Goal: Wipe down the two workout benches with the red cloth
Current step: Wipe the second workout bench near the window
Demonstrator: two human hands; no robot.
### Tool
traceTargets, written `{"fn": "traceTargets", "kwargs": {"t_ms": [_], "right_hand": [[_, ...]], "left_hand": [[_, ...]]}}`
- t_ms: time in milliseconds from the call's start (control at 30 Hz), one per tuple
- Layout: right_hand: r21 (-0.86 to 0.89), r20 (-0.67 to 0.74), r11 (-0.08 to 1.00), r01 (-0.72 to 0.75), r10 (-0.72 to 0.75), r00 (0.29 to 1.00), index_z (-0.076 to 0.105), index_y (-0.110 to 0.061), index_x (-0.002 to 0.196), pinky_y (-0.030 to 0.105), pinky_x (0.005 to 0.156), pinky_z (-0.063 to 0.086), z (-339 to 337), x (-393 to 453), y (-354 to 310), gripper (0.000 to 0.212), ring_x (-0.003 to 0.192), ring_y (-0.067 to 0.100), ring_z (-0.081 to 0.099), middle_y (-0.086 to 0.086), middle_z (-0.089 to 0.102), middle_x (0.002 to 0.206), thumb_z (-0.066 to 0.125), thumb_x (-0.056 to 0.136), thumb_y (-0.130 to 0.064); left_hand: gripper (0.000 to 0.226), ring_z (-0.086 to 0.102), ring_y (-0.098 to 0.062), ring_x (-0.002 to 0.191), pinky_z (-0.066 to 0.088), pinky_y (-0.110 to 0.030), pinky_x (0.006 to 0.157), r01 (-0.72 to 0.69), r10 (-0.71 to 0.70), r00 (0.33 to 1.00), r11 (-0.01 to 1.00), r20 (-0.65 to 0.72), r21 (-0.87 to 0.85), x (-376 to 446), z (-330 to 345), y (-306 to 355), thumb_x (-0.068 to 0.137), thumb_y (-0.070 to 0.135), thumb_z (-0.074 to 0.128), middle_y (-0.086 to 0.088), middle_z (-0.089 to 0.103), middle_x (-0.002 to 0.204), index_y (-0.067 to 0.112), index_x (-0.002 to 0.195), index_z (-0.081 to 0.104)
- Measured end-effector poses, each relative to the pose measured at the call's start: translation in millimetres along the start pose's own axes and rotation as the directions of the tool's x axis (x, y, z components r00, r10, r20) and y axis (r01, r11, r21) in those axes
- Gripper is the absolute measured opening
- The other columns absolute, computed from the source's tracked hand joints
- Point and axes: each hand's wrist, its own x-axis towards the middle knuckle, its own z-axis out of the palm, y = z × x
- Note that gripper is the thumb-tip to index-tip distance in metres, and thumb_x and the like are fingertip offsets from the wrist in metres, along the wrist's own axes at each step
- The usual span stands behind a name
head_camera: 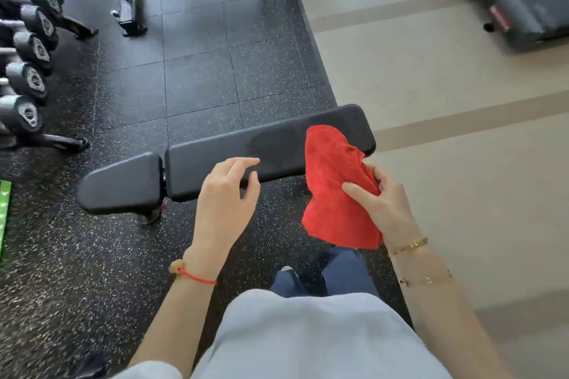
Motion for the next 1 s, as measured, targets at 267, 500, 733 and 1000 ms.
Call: {"fn": "traceTargets", "kwargs": {"t_ms": [267, 500, 733, 1000], "right_hand": [[0.1, -0.167, 0.995, 0.007, 0.01, 0.986, 0.063, -0.023, 0.095, 0.015, 0.07, 0.05, -79, 4, 13, 0.022, 0.079, 0.006, 0.06, -0.003, 0.067, 0.091, 0.075, 0.081, -0.011], [0.127, -0.25, 0.992, 0.026, 0.006, 0.968, 0.063, -0.011, 0.101, 0.031, 0.076, 0.05, -202, 58, 6, 0.021, 0.083, 0.014, 0.061, 0.006, 0.067, 0.095, 0.073, 0.083, -0.01], [0.108, -0.316, 0.993, 0.044, -0.007, 0.949, 0.064, -0.019, 0.1, 0.025, 0.073, 0.051, -338, 126, -9, 0.022, 0.083, 0.012, 0.064, -0.001, 0.069, 0.095, 0.075, 0.081, -0.014], [0.135, -0.297, 0.991, 0.013, 0.028, 0.954, 0.065, -0.019, 0.103, 0.036, 0.082, 0.055, -410, 217, -18, 0.025, 0.095, 0.022, 0.068, 0.003, 0.071, 0.103, 0.076, 0.081, -0.014]], "left_hand": [[0.023, 0.06, -0.014, 0.099, 0.05, -0.031, 0.089, -0.091, 0.092, 0.992, 0.996, 0.091, -0.02, 25, 47, 63, 0.096, 0.018, 0.056, 0.005, 0.067, 0.112, 0.019, 0.116, 0.067], [0.022, 0.06, -0.016, 0.105, 0.051, -0.038, 0.092, -0.147, 0.15, 0.982, 0.988, 0.113, -0.039, 89, 131, 159, 0.097, 0.02, 0.055, 0.005, 0.068, 0.113, 0.02, 0.116, 0.066], [0.023, 0.059, -0.012, 0.11, 0.048, -0.028, 0.094, -0.157, 0.173, 0.975, 0.98, 0.138, -0.124, 151, 219, 271, 0.098, 0.024, 0.052, 0.008, 0.067, 0.116, 0.021, 0.117, 0.066], [0.023, 0.06, -0.013, 0.113, 0.048, -0.03, 0.096, -0.091, 0.106, 0.985, 0.989, 0.133, -0.115, 218, 277, 321, 0.098, 0.021, 0.054, 0.007, 0.067, 0.117, 0.019, 0.117, 0.066]]}}
